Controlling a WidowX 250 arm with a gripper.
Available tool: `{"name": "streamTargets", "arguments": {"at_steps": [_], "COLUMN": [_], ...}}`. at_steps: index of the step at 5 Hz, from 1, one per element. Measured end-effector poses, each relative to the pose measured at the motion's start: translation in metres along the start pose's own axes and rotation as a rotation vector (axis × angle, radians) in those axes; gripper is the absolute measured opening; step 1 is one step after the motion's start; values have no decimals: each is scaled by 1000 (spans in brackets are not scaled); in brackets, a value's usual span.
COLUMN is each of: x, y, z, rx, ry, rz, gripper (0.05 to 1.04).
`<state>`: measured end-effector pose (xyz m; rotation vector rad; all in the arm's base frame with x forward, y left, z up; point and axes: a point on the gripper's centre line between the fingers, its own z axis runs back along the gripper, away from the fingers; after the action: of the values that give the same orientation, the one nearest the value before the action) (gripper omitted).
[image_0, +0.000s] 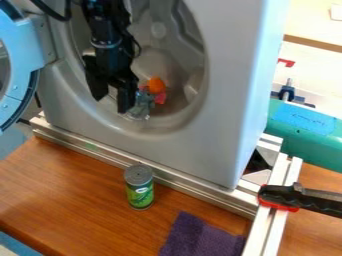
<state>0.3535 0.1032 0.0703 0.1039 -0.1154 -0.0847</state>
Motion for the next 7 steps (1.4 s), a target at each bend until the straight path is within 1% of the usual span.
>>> {"name": "streamTargets", "arguments": {"at_steps": [1,2,3,4,5,6,7], "x": [6,14,13,13,9,-3,-20], "y": [-3,-13,-21,-20,-21,-18,-12], "z": [-13,-29,-37,-40,-45,-45,-27], "rx": [-36,-110,-163,-202,-201,-155,-87], "ry": [17,24,31,7,17,52,58], "rz": [2,7,17,47,79,107,131], "gripper": [1001,999,953,665,409,235,132]}}
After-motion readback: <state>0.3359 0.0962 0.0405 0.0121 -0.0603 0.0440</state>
